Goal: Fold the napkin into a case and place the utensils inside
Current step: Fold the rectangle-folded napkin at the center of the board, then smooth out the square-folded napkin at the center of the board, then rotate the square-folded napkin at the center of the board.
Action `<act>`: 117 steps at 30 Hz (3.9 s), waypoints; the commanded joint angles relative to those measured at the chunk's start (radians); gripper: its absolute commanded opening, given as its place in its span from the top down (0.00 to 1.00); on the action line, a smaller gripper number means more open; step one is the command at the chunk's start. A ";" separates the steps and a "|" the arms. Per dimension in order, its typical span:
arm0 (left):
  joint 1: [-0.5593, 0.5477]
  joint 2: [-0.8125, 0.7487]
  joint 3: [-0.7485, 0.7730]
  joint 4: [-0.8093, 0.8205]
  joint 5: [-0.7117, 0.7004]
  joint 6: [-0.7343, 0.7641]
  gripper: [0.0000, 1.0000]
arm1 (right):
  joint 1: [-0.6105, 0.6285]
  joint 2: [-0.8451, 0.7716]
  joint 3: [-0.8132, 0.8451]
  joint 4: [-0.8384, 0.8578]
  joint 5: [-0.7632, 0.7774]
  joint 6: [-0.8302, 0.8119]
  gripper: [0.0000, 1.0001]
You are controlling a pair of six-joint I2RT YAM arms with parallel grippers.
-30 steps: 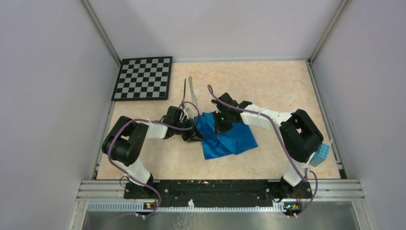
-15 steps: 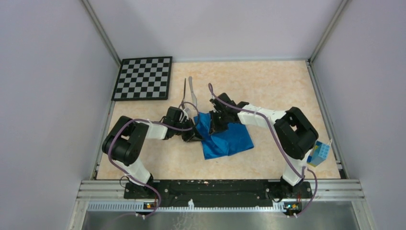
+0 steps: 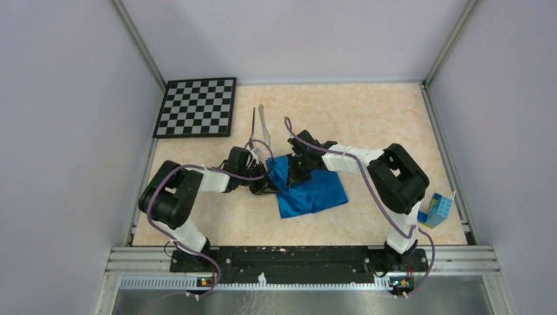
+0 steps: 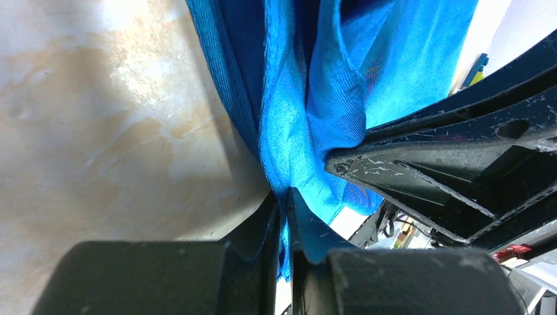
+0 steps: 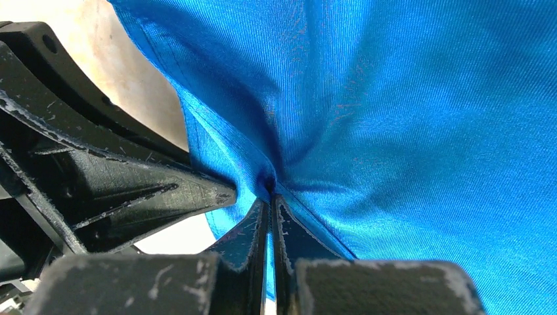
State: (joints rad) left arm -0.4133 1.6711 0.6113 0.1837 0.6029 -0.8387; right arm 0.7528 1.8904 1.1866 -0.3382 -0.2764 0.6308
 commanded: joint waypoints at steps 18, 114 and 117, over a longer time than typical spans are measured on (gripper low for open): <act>0.014 -0.308 -0.104 -0.207 -0.134 0.111 0.55 | -0.097 -0.225 -0.082 0.220 -0.303 -0.087 0.49; 0.056 0.212 0.352 -0.256 -0.255 0.284 1.00 | -0.499 -0.738 -0.857 0.149 -0.038 0.060 0.53; 0.056 0.209 0.362 -0.265 -0.236 0.299 0.99 | -0.499 -0.799 -0.820 0.094 -0.061 -0.001 0.53</act>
State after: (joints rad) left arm -0.3569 1.8465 0.9958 -0.0532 0.4294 -0.5873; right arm 0.2695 1.1496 0.3515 -0.0826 -0.4126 0.6983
